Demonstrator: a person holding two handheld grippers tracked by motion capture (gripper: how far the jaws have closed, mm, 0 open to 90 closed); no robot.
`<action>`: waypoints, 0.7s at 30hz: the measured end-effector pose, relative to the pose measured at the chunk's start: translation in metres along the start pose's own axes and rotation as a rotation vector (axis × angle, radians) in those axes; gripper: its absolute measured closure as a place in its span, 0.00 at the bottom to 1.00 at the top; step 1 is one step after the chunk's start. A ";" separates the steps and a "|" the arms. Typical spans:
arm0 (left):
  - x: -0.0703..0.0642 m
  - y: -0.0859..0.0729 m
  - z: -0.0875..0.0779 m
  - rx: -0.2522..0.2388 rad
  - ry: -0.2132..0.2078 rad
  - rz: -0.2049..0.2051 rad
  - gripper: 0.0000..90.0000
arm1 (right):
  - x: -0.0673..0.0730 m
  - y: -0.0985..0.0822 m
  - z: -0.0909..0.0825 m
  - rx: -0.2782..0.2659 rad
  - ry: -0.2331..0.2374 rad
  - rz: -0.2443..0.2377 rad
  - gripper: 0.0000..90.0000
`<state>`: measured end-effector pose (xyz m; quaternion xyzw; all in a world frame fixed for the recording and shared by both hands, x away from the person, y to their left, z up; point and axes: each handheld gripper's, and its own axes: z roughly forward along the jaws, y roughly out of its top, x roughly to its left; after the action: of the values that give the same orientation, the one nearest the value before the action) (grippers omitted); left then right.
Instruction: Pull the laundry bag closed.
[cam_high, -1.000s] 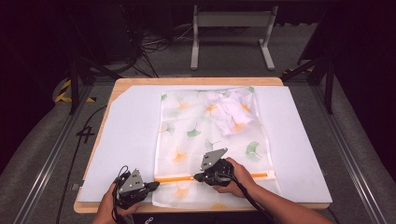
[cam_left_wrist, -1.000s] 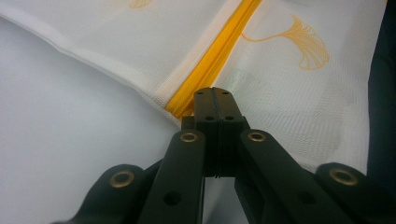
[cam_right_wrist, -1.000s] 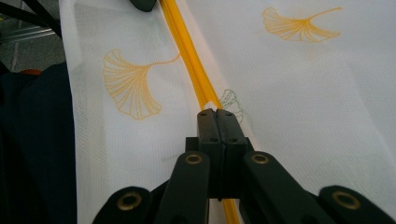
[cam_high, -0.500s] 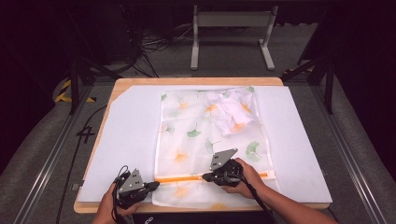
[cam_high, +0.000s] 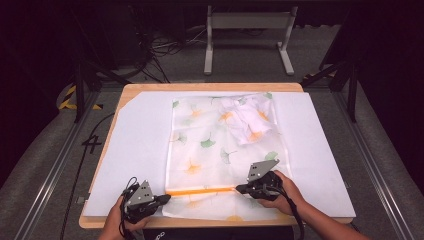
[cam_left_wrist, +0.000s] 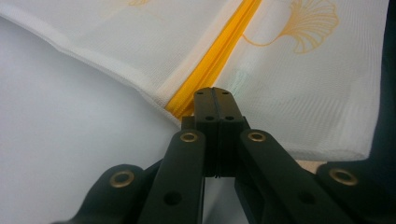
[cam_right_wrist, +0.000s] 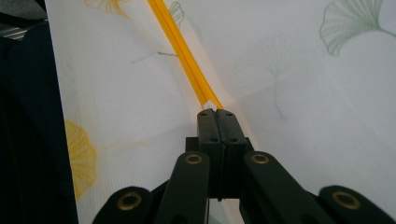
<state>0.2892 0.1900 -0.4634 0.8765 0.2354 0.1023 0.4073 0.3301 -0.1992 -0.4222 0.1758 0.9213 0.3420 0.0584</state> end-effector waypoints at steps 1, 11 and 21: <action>0.000 0.000 0.000 0.001 -0.001 -0.001 1.00 | 0.000 -0.002 -0.002 0.002 -0.005 0.001 1.00; 0.001 0.000 0.000 -0.002 -0.004 -0.001 1.00 | -0.006 -0.023 -0.021 0.021 -0.036 0.025 1.00; 0.001 0.000 0.000 -0.001 -0.006 -0.001 1.00 | -0.014 -0.042 -0.044 0.045 -0.087 0.055 1.00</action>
<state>0.2898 0.1906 -0.4636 0.8764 0.2345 0.0996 0.4087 0.3212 -0.2601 -0.4165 0.2169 0.9202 0.3147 0.0850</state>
